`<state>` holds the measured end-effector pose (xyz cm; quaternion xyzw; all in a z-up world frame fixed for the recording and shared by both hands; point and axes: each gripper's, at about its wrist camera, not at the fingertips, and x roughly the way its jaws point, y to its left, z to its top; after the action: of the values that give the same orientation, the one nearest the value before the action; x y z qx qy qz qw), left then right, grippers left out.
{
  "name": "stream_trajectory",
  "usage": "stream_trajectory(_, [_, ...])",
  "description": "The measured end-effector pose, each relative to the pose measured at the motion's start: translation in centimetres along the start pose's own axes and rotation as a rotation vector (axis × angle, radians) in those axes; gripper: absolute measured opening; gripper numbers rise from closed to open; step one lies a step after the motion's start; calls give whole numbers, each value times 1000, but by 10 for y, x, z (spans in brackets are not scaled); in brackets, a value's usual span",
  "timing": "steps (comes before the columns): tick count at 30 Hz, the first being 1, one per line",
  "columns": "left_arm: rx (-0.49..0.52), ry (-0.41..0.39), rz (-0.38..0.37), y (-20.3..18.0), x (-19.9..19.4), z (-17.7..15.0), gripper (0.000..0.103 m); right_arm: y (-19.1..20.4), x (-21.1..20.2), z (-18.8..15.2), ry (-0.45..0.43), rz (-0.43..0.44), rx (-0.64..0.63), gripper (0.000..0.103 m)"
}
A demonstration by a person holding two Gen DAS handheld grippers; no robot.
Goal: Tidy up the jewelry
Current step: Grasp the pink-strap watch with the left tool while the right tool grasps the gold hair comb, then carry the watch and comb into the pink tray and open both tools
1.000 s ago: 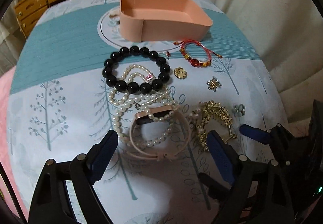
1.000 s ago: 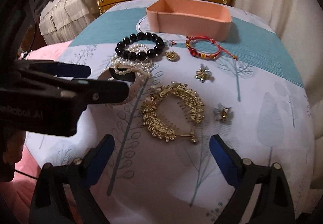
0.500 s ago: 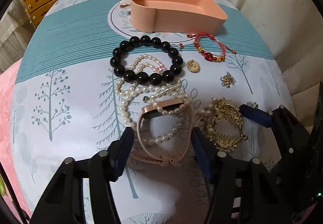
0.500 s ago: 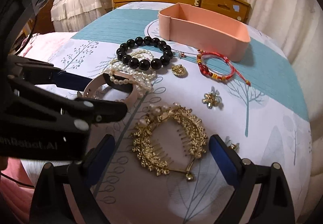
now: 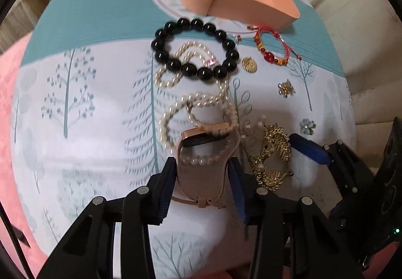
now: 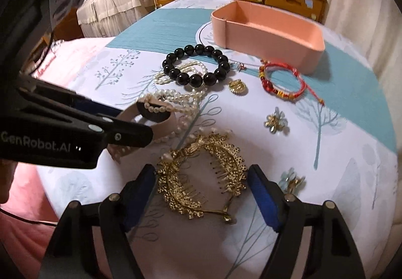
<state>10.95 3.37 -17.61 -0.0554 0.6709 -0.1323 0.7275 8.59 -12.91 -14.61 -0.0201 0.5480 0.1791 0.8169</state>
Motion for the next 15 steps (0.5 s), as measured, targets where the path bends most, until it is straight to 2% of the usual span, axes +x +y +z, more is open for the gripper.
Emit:
stream_trajectory(4, [-56,71,-58,8,-14,1,35,-1,-11,0,16,60,66,76])
stream_trajectory(9, [-56,56,-79,9,-38,4,31,9,-22,6,18,37,3,76])
stream_trajectory(15, [-70,61,-123,12,-65,23,30,8,-43,24,-5,36,-2,76])
